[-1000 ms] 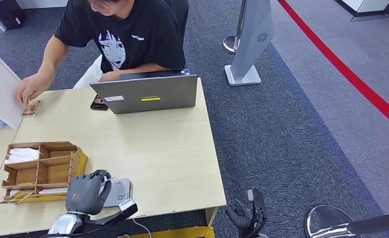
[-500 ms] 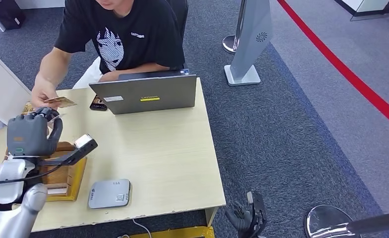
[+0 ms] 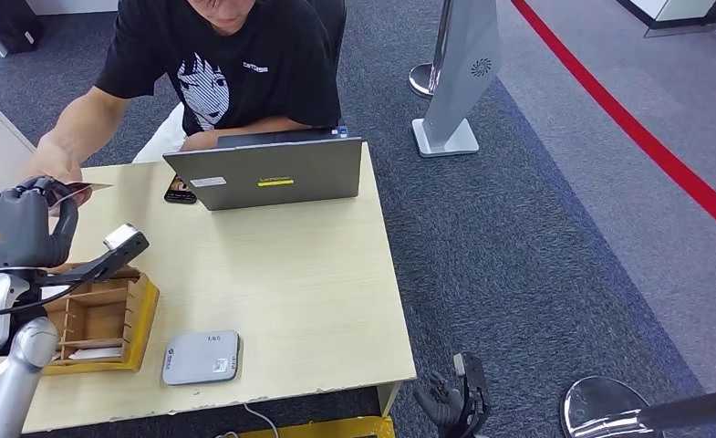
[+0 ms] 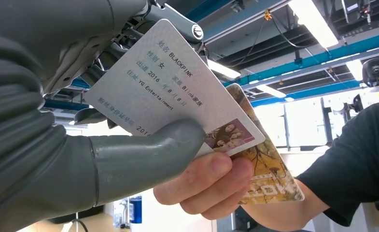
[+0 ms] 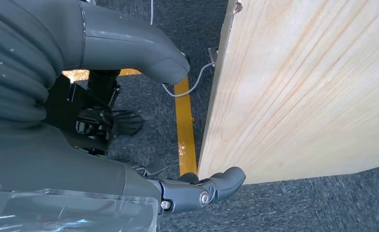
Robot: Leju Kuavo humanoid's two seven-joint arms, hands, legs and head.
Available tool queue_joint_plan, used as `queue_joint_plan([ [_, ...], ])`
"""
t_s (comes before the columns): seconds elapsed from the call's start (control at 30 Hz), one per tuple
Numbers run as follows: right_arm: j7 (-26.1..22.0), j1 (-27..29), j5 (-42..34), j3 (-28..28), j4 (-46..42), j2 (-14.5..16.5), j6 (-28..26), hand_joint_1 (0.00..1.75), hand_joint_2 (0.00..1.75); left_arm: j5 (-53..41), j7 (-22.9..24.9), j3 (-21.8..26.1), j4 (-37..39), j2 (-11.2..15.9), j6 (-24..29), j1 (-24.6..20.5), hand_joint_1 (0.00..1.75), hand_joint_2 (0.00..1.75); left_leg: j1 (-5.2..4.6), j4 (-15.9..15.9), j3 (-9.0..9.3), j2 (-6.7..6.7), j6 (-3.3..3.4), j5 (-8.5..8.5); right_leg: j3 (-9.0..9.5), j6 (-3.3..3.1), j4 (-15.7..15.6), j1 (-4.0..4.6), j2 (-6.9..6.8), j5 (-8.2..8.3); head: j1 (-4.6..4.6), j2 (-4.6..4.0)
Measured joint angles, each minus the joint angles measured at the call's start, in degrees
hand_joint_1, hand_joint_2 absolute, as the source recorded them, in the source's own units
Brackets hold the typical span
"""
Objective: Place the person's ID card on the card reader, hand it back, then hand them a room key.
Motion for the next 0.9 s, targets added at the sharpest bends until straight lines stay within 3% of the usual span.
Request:
queue_joint_plan([
  [0.03,0.0,0.0,0.0,0.1,0.0,0.0,0.0,0.00,1.75,0.1,0.1,0.0,0.0,0.1,0.1,0.0,1.75,1.75,0.00,0.0,-0.01,0.00,0.00,-0.01,0.00,0.00,0.0,0.00,0.00,0.00,0.00,0.00],
  [0.17,0.0,0.0,-0.4,0.2,0.0,-0.1,-0.3,0.00,1.75,0.6,0.2,0.4,0.0,0.2,1.3,0.5,0.03,1.75,-0.01,0.0,-0.04,0.01,0.01,-0.08,0.00,0.02,0.0,-0.01,0.01,-0.02,0.00,0.00],
  [0.47,0.0,0.3,-1.5,0.3,0.0,-0.2,-0.9,0.00,1.75,0.9,-1.3,1.0,-4.0,0.2,3.7,8.3,0.00,1.75,-0.03,0.0,-0.01,0.02,0.03,-0.16,0.02,0.05,0.0,-0.02,0.00,-0.10,-0.01,0.00],
  [0.77,-0.2,0.8,-2.0,0.2,-0.6,-0.4,-2.3,0.00,1.75,-1.2,-4.6,1.0,-13.2,0.1,7.3,21.9,0.00,1.75,-0.03,0.0,0.03,0.05,-0.02,-0.21,0.02,0.03,0.0,-0.02,0.03,-0.13,-0.02,0.00],
  [0.9,-0.2,1.0,-1.9,0.0,-0.7,-0.4,-2.7,0.00,1.75,-6.3,-5.3,1.0,-16.9,1.5,9.2,28.5,0.00,1.75,-0.01,0.0,0.03,0.04,-0.04,-0.23,0.01,0.04,-0.1,-0.01,0.03,-0.21,0.00,0.00],
])
